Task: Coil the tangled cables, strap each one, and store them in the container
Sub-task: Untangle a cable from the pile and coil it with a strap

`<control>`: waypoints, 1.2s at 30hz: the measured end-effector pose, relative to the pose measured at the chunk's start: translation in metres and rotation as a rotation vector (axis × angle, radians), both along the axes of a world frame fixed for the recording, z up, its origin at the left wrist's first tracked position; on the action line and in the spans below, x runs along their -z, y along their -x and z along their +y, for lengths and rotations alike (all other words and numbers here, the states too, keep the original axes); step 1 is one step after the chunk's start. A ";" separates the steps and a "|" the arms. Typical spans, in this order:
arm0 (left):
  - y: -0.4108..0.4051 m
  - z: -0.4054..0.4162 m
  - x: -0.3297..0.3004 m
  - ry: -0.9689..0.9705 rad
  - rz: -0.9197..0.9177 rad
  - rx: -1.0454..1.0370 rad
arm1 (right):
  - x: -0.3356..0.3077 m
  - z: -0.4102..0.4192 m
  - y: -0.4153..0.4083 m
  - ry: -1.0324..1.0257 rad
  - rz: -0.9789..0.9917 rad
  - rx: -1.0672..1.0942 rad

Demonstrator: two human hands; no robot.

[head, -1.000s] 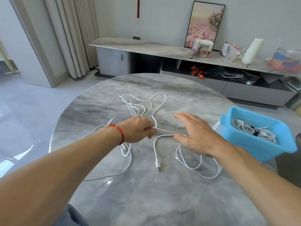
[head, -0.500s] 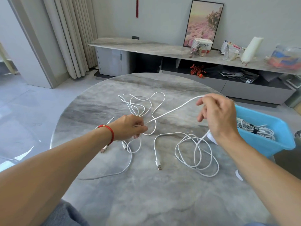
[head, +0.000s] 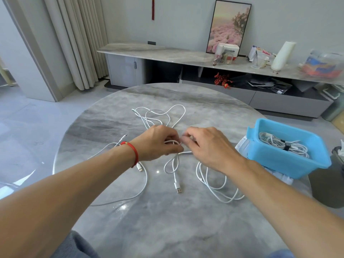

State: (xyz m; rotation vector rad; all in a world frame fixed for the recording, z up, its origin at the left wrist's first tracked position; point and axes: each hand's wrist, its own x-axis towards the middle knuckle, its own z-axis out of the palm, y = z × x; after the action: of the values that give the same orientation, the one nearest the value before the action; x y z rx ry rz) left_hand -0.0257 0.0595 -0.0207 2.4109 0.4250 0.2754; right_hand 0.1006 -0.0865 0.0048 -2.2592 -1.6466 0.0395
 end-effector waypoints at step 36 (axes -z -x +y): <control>-0.003 0.006 -0.004 1.084 -0.383 -0.414 | 0.014 -0.006 -0.007 -0.077 0.426 -0.124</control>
State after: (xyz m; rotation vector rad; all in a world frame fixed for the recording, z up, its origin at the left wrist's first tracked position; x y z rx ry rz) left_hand -0.0227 0.0659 -0.0167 1.1717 0.6693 0.5110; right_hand 0.1076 -0.0922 -0.0092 -1.9213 -1.5207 0.4474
